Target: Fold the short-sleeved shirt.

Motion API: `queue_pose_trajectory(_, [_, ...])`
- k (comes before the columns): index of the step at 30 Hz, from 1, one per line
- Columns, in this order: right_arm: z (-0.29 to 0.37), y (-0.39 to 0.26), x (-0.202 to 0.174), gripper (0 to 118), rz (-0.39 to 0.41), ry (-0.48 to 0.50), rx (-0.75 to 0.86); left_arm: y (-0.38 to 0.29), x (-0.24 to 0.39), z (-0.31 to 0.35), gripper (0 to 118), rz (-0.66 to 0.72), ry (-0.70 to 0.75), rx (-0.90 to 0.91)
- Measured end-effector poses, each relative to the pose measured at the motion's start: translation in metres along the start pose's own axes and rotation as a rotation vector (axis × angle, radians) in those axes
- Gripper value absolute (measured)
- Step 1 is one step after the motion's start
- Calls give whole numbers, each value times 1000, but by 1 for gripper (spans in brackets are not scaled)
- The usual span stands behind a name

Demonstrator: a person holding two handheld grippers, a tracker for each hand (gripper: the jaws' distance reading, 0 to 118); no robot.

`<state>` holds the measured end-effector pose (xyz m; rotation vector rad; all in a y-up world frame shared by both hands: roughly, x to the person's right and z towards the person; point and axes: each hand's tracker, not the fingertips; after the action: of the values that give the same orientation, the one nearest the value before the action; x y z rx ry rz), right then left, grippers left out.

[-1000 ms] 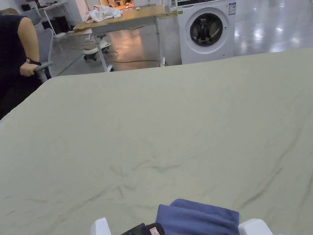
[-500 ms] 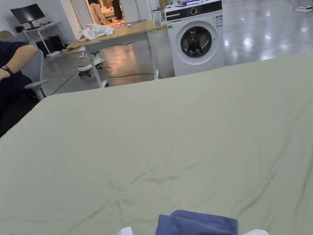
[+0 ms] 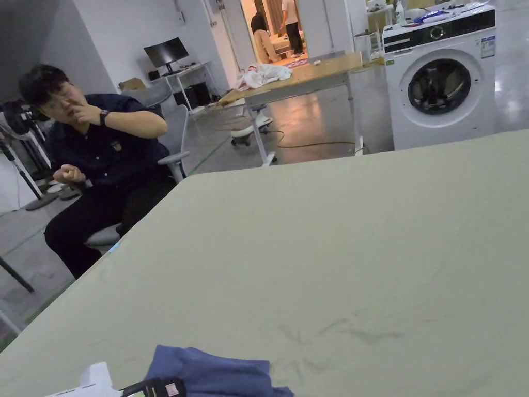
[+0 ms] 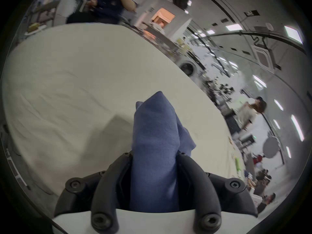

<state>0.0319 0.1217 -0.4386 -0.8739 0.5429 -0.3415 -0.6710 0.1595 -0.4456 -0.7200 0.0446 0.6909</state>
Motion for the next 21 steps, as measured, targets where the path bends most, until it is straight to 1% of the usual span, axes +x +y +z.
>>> queue_pose_trajectory(1, [4, -1, 4, 0, -19, -11, -2, -9, 32, 13, 30, 13, 38, 27])
queue_pose_trajectory(3, [9, -2, 8, 0, 3, -45, 5, -3, 18, 12, 33, 78, 70, 56])
queue_pose_trajectory(5, [13, -1, 12, 0, 26, -113, 11, -1, 13, 9, 36, 81, 70, 82])
queue_pose_trajectory(6, [13, 0, 13, 0, 20, -121, 14, -3, 17, 8, 42, 78, 131, 111])
queue_pose_trajectory(8, [18, 1, 14, 0, 5, -126, 30, -4, 23, 14, 72, 66, 251, 171])
queue_pose_trajectory(9, [21, 2, 14, 0, 0, -124, 43, 1, 20, 19, 84, 62, 307, 190])
queue_pose_trajectory(10, [24, 2, 15, 0, 1, -121, 57, 3, 27, 30, 90, 49, 406, 215])
queue_pose_trajectory(11, [27, 3, 14, 0, 14, -127, 79, 1, 36, 40, 90, 9, 496, 254])
queue_pose_trajectory(12, [29, 3, 14, 0, 29, -140, 99, -3, 46, 49, 90, -50, 540, 292])
queue_pose_trajectory(13, [32, 5, 14, 0, 54, -164, 125, 5, 34, 58, 89, -119, 549, 321])
queue_pose_trajectory(15, [38, 7, 16, 0, 105, -211, 175, -11, 63, 74, 88, -261, 477, 317])
queue_pose_trajectory(16, [42, 9, 14, 0, 124, -251, 211, -23, 81, 81, 85, -338, 429, 309])
queue_pose_trajectory(17, [46, 10, 12, 0, 127, -276, 238, -41, 101, 86, 82, -390, 393, 341])
queue_pose_trajectory(18, [51, 12, 10, 0, 131, -283, 264, -59, 123, 91, 76, -447, 353, 374])
queue_pose_trajectory(19, [57, 13, 8, 0, 137, -287, 301, -76, 143, 94, 65, -519, 302, 387])
queue_pose_trajectory(21, [72, 14, 0, 0, 155, -307, 375, -110, 181, 95, 43, -612, 238, 442])
